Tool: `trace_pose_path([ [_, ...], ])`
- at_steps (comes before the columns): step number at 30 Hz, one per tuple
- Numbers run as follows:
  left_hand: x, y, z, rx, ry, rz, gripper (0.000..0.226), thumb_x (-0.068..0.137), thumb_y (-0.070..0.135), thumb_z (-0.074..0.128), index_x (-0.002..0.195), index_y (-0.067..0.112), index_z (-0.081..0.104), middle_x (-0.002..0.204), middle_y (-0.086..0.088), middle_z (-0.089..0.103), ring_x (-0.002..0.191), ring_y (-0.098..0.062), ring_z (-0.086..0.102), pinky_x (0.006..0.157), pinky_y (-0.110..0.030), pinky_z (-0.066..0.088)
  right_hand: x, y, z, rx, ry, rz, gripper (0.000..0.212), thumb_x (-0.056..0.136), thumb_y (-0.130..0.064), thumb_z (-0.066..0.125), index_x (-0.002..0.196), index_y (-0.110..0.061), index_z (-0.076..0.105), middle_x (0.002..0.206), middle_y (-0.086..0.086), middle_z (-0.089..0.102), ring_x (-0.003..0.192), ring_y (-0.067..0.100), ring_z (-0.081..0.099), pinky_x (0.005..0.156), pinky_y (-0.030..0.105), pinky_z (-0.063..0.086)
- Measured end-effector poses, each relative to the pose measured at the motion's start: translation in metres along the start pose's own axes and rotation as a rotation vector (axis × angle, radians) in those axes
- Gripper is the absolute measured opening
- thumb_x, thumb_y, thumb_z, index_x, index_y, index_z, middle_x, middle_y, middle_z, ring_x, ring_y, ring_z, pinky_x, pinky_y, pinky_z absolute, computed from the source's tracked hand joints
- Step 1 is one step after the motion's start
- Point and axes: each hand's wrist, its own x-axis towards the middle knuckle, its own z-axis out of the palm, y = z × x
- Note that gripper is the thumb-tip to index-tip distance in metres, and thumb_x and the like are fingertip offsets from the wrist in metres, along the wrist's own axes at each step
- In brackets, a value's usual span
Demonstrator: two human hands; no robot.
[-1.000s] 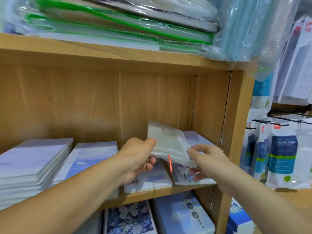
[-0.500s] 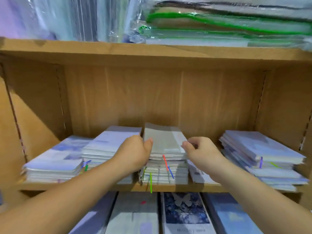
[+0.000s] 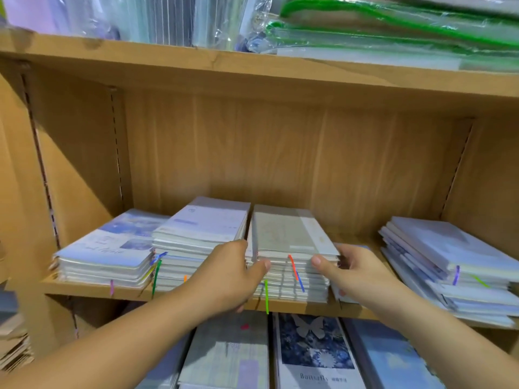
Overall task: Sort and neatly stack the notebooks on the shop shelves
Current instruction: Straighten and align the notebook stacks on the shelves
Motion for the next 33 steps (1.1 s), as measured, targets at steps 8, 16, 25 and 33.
trace_pose_path([
  [8,-0.002,-0.005,0.01,-0.017,0.158,-0.007,0.026,0.101,0.041,0.058,0.11,0.016,0.058,0.066,-0.008,0.07,0.051,-0.025,0.065,0.061,-0.051,0.057,0.009,0.009,0.013,-0.095,0.156,-0.018,0.036,0.084,-0.053,0.077,0.105,-0.024,0.073,0.085,-0.021,0.077,0.076,-0.003,0.072,0.059,0.013,0.05],
  [16,-0.01,-0.002,0.001,-0.08,0.039,0.031,0.025,0.103,0.031,0.054,0.123,0.016,0.058,0.061,-0.01,0.07,0.047,-0.019,0.065,0.057,-0.031,0.054,0.01,0.003,0.012,-0.033,0.165,0.037,0.042,0.082,-0.061,0.075,0.102,-0.024,0.072,0.068,-0.021,0.072,0.056,-0.005,0.065,0.045,0.011,0.042],
  [25,-0.01,0.033,0.007,-0.484,0.001,-0.104,0.035,0.102,0.026,0.06,0.134,0.012,0.052,0.063,-0.005,0.067,0.045,-0.013,0.055,0.043,-0.021,0.04,0.011,-0.004,0.007,0.129,0.243,0.185,0.055,0.096,-0.051,0.063,0.101,0.002,0.073,0.08,0.015,0.076,0.059,0.016,0.065,0.055,0.029,0.05],
  [33,-0.007,0.07,0.019,-0.638,0.174,-0.226,0.03,0.103,0.036,0.057,0.094,0.007,0.059,0.063,-0.007,0.073,0.05,-0.017,0.053,0.057,-0.027,0.047,-0.01,-0.011,-0.015,0.128,0.365,0.047,0.028,0.098,-0.033,0.066,0.086,-0.009,0.074,0.052,-0.011,0.064,0.042,0.0,0.054,0.041,0.009,0.039],
])
